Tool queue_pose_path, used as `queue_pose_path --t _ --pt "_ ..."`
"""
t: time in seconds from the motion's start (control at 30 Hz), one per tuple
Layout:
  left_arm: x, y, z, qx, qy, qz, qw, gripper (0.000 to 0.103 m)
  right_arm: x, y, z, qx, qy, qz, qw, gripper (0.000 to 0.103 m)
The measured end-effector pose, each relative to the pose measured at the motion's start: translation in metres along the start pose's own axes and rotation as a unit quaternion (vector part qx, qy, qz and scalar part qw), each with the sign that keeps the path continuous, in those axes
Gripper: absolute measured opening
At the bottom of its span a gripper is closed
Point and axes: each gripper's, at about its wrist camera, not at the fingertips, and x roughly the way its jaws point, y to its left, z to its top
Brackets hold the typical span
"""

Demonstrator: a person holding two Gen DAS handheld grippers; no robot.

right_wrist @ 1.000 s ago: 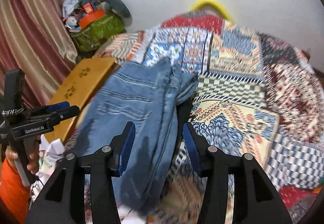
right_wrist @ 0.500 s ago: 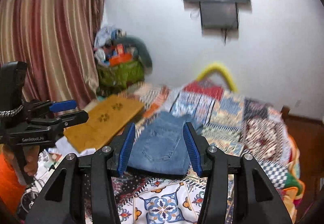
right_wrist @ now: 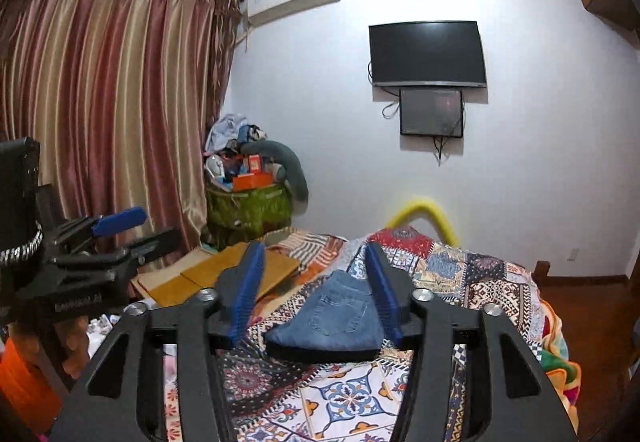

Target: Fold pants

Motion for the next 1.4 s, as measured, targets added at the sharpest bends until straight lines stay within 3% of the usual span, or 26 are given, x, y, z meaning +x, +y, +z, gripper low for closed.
queue_pose_path --t 0.13,0.37,1.4 --pt "-0.011 -0.002 -0.003 -0.007 -0.015 0.004 0.9999 0.103 -0.002 0.001 -0.003 0.009 -0.009 -0.01 1.0 0.075" --pt "-0.018 -0.005 -0.007 -0.007 -0.028 0.009 0.9995 0.103 -0.011 0.003 -0.011 0.016 -0.026 -0.037 0.999 0.103" --pt "-0.003 -0.006 -0.024 -0.015 -0.006 -0.002 0.9999 0.103 -0.02 -0.006 -0.021 0.03 -0.007 -0.051 0.998 0.103"
